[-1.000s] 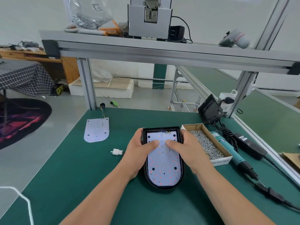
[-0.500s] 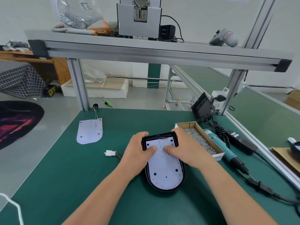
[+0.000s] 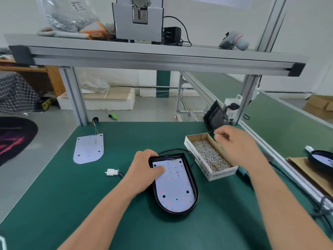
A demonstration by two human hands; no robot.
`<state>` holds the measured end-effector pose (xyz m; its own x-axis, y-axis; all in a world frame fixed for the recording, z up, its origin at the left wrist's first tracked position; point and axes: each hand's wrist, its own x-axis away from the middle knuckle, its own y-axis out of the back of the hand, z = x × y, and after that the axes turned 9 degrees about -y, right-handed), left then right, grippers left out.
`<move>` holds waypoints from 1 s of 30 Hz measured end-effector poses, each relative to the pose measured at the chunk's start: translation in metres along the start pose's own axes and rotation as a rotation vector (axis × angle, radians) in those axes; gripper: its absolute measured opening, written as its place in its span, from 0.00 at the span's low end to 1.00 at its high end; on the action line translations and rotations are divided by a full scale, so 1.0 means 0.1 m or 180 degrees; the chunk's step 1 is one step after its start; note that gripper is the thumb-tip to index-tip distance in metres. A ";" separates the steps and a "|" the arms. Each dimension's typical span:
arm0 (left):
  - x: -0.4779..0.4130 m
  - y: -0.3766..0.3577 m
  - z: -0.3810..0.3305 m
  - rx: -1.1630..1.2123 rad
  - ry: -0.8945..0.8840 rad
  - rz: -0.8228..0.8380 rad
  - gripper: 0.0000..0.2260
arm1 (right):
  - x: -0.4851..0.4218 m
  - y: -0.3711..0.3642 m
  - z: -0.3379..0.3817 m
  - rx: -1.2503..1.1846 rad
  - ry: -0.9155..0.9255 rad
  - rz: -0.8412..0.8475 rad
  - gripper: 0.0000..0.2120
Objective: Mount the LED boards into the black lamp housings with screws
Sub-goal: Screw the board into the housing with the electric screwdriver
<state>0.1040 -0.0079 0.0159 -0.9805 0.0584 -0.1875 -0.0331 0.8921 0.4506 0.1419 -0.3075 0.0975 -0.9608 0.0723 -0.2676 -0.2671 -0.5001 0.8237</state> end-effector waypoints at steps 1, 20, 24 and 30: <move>0.01 0.01 0.00 0.0026 -0.0021 0.0005 0.10 | -0.03 0.06 -0.16 0.0372 -0.0070 0.0033 0.07; 0.03 -0.03 -0.04 -0.0165 -0.0358 -0.0510 0.14 | 0.18 0.08 -1.04 0.0523 -0.0970 0.1049 0.20; 0.06 0.00 -0.19 -0.0513 -0.0620 -0.0612 0.13 | 0.17 0.09 -1.04 -0.1099 -0.1495 0.1178 0.24; 0.12 -0.09 -0.44 -0.0880 -0.1011 -0.0463 0.10 | 0.18 0.11 -1.00 -0.3030 -0.1410 0.1081 0.17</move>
<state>0.0844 -0.0350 0.0486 -0.8551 0.1142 -0.5056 -0.2592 0.7505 0.6079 0.1289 -0.3987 0.0518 -0.9657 0.0129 0.2592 -0.0005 -0.9989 0.0479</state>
